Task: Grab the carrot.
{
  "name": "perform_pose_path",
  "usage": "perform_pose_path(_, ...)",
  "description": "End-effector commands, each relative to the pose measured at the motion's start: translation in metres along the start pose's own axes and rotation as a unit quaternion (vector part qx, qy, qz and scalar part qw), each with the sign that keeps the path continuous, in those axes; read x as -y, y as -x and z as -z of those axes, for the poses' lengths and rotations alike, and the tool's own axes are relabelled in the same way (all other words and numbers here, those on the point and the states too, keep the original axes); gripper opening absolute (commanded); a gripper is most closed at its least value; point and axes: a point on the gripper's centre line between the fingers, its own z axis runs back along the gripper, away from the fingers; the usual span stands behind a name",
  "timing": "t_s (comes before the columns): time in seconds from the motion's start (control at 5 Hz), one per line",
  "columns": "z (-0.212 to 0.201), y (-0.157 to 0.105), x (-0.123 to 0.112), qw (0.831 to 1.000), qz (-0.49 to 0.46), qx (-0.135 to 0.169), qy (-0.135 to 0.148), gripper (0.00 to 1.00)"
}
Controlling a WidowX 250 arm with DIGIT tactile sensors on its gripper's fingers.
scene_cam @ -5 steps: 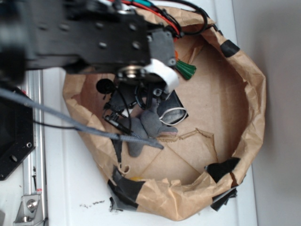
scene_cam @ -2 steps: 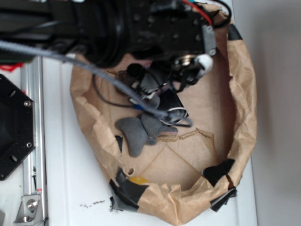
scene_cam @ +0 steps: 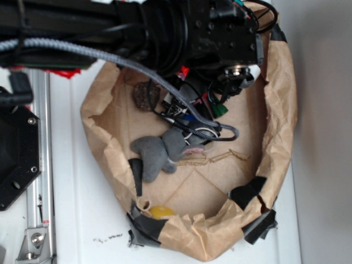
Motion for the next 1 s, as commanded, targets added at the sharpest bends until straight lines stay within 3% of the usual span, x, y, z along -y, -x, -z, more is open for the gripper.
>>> perform_pose_path(0.0, -0.006, 0.004, -0.021, 1.0, -0.026, 0.005, -0.015, 1.0)
perform_pose_path(0.4, -0.004, 0.008, -0.014, 0.999, -0.031, 0.007, 0.002, 0.0)
perform_pose_path(0.6, -0.024, 0.008, -0.007, 0.999, -0.04, 0.03, 0.009, 0.0)
perform_pose_path(0.8, -0.077, 0.004, 0.034, 0.987, -0.081, 0.12, 0.066, 0.0)
